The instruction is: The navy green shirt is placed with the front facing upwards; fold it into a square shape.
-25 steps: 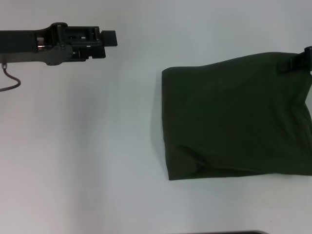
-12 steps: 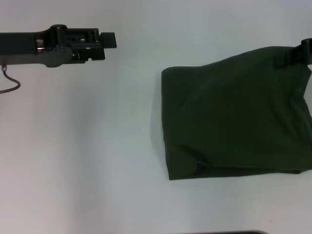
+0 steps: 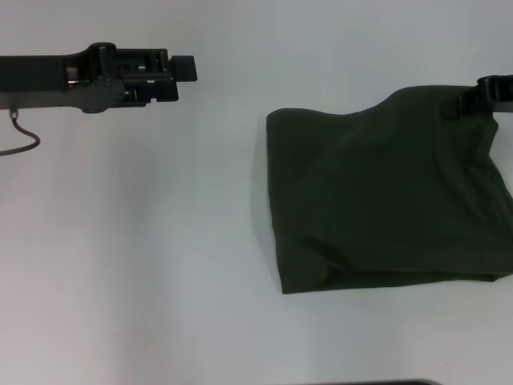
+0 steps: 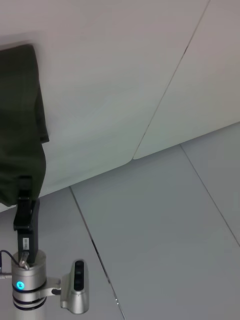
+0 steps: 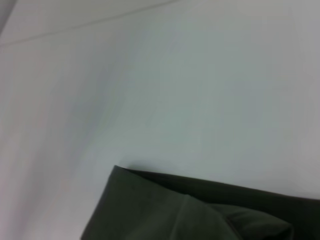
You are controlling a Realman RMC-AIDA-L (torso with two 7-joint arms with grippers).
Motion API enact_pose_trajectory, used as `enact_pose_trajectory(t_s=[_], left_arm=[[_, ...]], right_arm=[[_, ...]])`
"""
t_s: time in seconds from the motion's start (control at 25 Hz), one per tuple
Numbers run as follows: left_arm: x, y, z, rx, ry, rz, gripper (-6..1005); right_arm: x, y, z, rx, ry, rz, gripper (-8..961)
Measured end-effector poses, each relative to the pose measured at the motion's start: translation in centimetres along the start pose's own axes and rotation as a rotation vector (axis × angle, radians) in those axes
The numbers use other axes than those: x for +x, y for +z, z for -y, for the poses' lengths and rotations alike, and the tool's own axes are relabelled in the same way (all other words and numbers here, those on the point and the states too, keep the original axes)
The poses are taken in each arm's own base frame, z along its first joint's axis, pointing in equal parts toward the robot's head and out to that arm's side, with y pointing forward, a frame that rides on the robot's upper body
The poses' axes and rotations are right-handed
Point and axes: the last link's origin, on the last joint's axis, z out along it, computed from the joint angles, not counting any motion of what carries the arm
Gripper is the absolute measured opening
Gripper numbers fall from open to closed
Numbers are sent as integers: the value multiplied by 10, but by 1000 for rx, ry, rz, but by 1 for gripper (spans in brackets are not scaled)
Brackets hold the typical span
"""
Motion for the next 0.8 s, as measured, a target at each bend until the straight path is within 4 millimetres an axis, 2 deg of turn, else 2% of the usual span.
enact_pose_trajectory(t_s=[0.24, 0.6, 0.8], left_arm=[[0, 0, 0, -1, 0, 0, 633], [0, 0, 0, 0, 2, -2, 633], [-1, 0, 1, -2, 1, 0, 633]], right_arm=[[-2, -7, 8, 31, 33, 14, 82], [-9, -28, 24, 95, 81, 63, 246], [-12, -54, 32, 107, 122, 112, 363]])
